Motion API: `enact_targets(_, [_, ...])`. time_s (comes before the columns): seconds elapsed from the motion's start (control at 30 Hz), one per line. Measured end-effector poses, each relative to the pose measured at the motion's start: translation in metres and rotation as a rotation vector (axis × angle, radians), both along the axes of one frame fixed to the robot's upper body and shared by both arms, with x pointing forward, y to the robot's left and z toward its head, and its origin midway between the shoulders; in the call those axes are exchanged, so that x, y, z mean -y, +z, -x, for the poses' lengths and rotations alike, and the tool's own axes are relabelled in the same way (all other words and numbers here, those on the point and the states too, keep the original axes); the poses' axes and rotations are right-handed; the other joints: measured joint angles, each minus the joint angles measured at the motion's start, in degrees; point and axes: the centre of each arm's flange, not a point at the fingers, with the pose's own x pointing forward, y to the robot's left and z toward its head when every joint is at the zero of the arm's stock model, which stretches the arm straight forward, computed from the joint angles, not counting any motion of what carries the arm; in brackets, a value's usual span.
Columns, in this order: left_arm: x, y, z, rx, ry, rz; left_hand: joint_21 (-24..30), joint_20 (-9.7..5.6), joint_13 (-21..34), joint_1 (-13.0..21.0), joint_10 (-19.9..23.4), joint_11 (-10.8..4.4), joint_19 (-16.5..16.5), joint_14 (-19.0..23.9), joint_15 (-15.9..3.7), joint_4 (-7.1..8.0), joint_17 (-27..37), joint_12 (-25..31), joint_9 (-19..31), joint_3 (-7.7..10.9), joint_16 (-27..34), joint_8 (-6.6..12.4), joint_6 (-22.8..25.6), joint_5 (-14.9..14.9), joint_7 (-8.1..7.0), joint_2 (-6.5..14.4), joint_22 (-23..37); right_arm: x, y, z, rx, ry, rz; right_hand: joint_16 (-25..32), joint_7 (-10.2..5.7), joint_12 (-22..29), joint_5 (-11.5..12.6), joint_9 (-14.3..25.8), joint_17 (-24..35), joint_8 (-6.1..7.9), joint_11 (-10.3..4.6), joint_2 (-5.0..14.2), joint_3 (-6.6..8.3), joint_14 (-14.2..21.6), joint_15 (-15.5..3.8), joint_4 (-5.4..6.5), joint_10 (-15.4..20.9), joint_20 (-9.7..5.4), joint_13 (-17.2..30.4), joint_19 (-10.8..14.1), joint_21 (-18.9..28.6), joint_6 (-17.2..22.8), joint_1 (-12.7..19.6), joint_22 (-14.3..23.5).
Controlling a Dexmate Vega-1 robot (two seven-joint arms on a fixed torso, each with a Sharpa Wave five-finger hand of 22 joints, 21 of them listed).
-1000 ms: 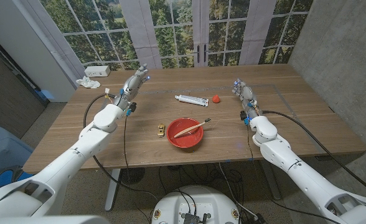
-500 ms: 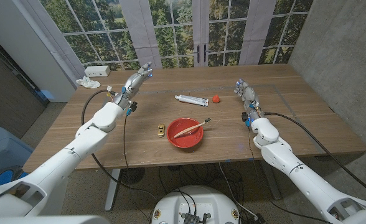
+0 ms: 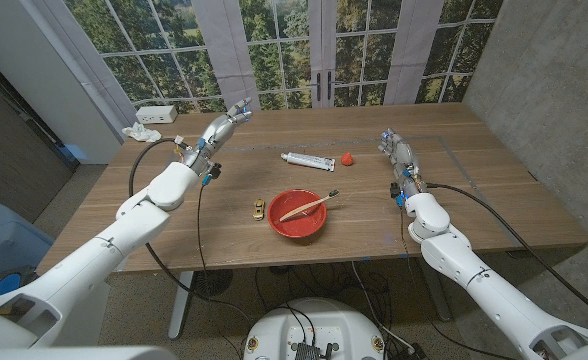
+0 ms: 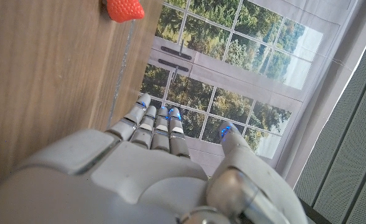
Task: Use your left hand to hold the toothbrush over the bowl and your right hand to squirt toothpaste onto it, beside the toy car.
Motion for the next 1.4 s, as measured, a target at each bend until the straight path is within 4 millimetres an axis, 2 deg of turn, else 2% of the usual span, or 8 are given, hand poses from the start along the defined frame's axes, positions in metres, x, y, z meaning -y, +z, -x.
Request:
enact_targets(1.1, [0.022, 0.007, 0.028, 0.032, 0.016, -0.254, -0.3, -0.1, 0.0, 0.0, 2.3, -0.18, 0.9, 1.5, 0.28, 0.01, 0.1, 0.0, 0.0, 0.0, 0.0, 0.0, 1.7, 0.0, 0.7, 0.0, 0.0, 0.008, -0.016, 0.014, 0.028, -0.015, -0.036, 0.0, -0.11, 0.0, 0.0, 0.0, -0.3, 0.0, 0.0, 0.0, -0.47, 0.0, 0.0, -0.46, 0.0, 0.01, 0.0, 0.4, -0.7, 0.1, 0.0, 0.0])
enact_targets(1.4, [0.027, 0.008, 0.036, 0.041, 0.012, -0.327, -0.3, -0.28, 0.3, 0.0, 3.0, 0.33, 1.1, 1.8, 0.02, 0.12, 0.1, 0.0, 0.0, 0.11, 0.0, 0.0, 2.1, 0.0, 1.04, 0.0, 0.0, 0.009, -0.019, 0.018, 0.035, -0.022, -0.044, 0.0, -0.11, 0.0, 0.0, 0.0, -0.3, 0.0, 0.0, 0.0, -0.46, 0.0, 0.0, -0.46, 0.0, 0.01, 0.0, 0.4, -1.1, 0.1, 0.0, 0.0])
